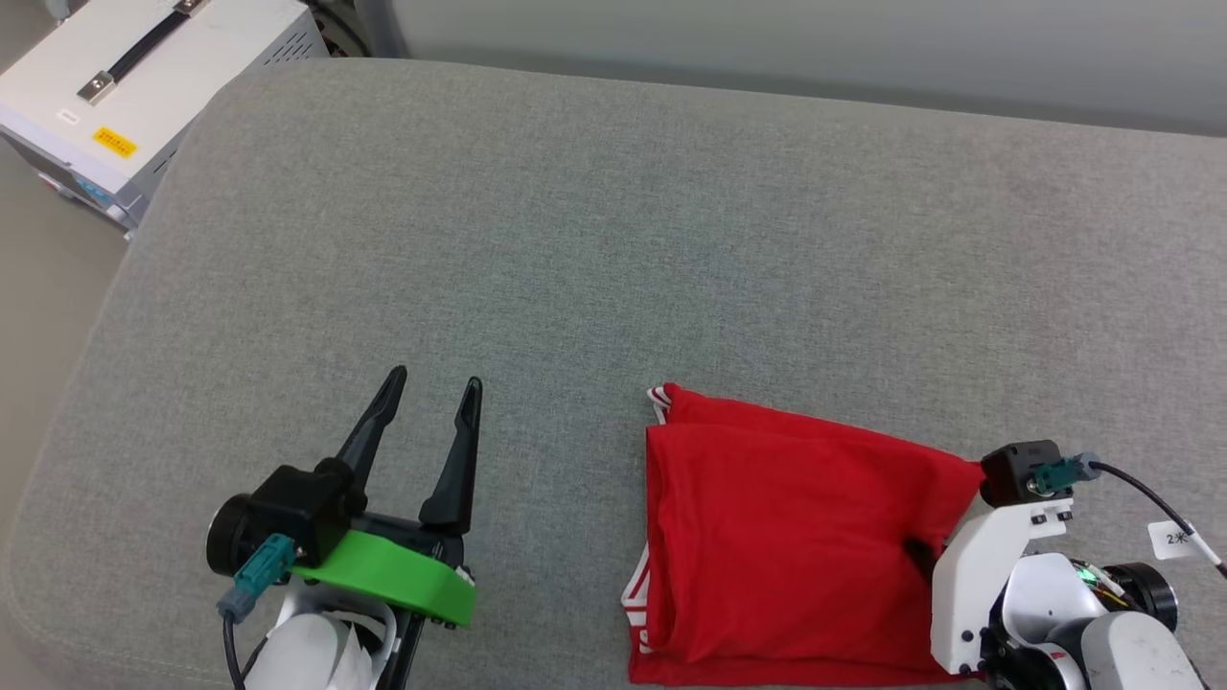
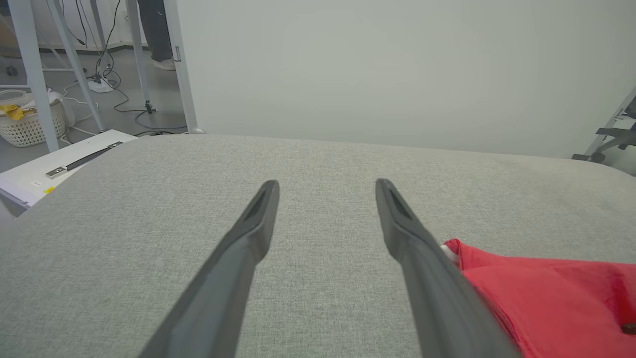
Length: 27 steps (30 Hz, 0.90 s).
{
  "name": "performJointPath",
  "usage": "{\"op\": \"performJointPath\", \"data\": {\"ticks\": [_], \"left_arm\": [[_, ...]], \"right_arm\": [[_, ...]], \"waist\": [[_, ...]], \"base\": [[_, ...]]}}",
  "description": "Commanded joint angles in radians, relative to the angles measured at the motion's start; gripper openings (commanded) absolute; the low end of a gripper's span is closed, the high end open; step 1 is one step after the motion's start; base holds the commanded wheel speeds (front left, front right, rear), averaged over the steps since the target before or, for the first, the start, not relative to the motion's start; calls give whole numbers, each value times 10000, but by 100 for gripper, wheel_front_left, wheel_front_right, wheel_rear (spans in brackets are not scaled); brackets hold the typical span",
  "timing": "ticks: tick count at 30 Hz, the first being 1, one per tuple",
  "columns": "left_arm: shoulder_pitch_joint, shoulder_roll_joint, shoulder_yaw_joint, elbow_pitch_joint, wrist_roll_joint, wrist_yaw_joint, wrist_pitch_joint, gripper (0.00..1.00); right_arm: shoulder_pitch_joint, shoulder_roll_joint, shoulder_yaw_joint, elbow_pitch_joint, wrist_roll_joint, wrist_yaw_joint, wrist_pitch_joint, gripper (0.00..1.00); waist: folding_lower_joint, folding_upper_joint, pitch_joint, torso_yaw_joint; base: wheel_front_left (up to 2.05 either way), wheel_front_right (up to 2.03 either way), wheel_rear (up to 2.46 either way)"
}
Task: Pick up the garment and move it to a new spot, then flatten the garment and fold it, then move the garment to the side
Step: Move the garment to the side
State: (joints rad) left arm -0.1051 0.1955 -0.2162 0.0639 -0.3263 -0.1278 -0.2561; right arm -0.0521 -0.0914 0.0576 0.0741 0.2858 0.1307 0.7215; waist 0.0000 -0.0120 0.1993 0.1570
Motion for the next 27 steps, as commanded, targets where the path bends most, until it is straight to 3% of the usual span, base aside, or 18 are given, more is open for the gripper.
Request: {"op": "performJointPath", "data": {"ticks": [1, 7, 15, 18, 19, 20, 27], "left_arm": [[-125, 74, -5, 31, 38, -29, -57, 100], [164, 214, -289, 32, -28, -29, -57, 100], [402, 338, -706, -144, 23, -29, -57, 100], [305, 360, -1018, -309, 171, -29, -57, 100], [110, 382, -1330, -490, 278, -29, -57, 100], [8, 411, -1460, -573, 321, -29, -57, 100], [-758, 793, -2040, -1055, 531, -29, -57, 100]], "right_arm": [[-42, -64, 160, 224, -48, 0, -103, 0], [-335, -1083, 927, -307, -191, 0, -645, 0], [-937, -3315, 2236, -1372, -638, 0, -501, 0], [-1396, -4353, 2682, -1524, -920, 0, -435, 0], [-1902, -5167, 2908, -1479, -1011, 0, -493, 0], [-2120, -5479, 2978, -1422, -1042, 0, -541, 0], [-3282, -6550, 2759, -283, -1156, 0, -1322, 0]], "waist": [[0, 120, -160, -140], [0, 120, -645, -760], [0, 120, -761, -2118], [0, 120, -522, -2742], [0, 120, -157, -3353], [0, 120, 30, -3583], [0, 120, 1245, -4638]], "base": [[0, 0, 0], [0, 0, 0], [0, 0, 0], [0, 0, 0], [0, 0, 0], [0, 0, 0], [0, 0, 0]]}}
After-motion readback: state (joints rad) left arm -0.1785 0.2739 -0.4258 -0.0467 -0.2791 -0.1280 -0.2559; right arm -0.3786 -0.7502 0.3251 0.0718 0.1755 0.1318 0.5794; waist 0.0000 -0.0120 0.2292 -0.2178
